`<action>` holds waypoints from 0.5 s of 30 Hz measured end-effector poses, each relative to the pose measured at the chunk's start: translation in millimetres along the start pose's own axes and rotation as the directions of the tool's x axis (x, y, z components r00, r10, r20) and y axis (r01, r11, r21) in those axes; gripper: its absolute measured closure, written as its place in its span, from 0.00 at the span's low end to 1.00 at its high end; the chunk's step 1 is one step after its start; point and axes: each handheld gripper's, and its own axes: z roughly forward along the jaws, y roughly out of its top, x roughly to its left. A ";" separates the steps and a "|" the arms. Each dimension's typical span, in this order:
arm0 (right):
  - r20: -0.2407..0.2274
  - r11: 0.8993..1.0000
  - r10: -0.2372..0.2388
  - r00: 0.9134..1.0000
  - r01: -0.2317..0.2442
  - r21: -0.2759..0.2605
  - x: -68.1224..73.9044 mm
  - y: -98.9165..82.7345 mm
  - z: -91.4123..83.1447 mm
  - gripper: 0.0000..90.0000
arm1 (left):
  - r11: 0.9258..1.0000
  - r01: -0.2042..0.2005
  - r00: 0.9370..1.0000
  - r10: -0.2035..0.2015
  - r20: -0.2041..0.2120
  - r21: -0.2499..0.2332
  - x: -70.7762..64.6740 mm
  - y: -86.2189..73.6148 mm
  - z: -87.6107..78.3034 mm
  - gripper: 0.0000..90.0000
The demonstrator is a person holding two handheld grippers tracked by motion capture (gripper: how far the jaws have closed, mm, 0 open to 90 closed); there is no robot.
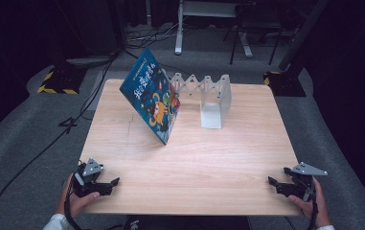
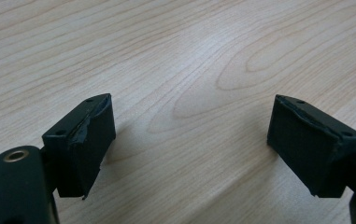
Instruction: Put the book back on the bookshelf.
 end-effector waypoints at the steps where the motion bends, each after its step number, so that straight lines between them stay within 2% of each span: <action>1: -0.001 1.000 0.001 1.000 -0.001 0.001 -0.2 0.1 0.0 0.20 | 1.000 -0.003 1.000 0.003 -0.002 -0.003 0.0 0.3 0.7 0.17; 15: 0.007 1.000 0.008 1.000 -0.008 0.001 -0.4 -1.0 -1.0 0.20 | 1.000 0.003 1.000 -0.004 -0.010 -0.003 -0.8 0.3 0.8 0.17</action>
